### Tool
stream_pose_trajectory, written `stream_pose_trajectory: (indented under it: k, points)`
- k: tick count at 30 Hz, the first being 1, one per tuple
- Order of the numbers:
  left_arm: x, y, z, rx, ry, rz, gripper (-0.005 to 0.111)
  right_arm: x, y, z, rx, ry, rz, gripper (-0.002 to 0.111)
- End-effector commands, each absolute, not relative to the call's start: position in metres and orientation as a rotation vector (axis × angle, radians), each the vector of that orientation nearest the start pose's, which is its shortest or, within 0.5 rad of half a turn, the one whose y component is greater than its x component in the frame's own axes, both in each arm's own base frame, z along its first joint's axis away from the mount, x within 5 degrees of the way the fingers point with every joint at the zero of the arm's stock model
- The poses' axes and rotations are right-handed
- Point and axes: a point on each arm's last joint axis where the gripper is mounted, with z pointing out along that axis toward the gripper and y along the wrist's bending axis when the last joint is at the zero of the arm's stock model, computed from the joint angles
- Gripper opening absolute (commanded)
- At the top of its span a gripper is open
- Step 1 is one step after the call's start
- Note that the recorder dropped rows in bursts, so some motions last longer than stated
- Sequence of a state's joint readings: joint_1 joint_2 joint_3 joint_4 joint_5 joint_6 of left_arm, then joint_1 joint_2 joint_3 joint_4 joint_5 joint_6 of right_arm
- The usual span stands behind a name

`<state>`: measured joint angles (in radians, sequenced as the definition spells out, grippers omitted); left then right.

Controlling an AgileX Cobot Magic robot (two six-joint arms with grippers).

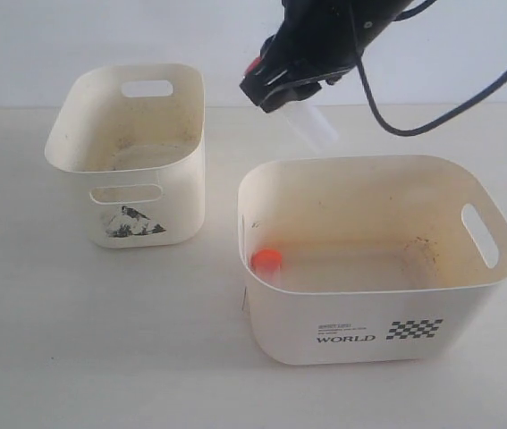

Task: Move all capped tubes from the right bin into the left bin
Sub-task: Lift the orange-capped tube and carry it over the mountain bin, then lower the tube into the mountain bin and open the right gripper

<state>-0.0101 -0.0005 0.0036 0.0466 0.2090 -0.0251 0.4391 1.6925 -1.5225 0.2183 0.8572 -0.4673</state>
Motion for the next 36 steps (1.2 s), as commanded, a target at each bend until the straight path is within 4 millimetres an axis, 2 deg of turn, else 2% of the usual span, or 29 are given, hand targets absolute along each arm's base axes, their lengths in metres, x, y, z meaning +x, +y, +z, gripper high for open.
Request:
stream_pose_trajectory:
  k: [1,7,13,19,26,34,36]
  points:
    - [0.056,0.000,0.194,0.012,1.692,0.011,0.004,0.349,0.186,0.323,-0.957,2.191,0.338,0.000]
    - [0.056,0.000,0.194,0.012,1.692,0.011,0.004,0.352,0.208,0.325,-1.005,2.014,0.585,0.000]
    - [0.056,0.000,0.194,0.012,1.692,0.011,0.004,0.368,0.226,0.333,-1.058,1.883,0.599,0.000]
    - [0.056,0.000,0.194,0.012,1.692,0.011,0.004,0.375,0.264,0.330,-1.120,1.822,0.631,0.000]
    - [0.056,0.000,0.194,0.012,1.692,0.011,0.004,0.387,0.301,0.315,-1.204,1.731,0.474,0.000]
    - [0.056,0.000,0.194,0.012,1.690,0.011,0.004,0.408,0.313,0.294,-1.140,1.760,0.417,0.000]
    - [0.056,0.000,0.194,0.012,1.692,0.011,0.004,0.410,0.315,0.289,-1.131,1.761,0.412,0.003]
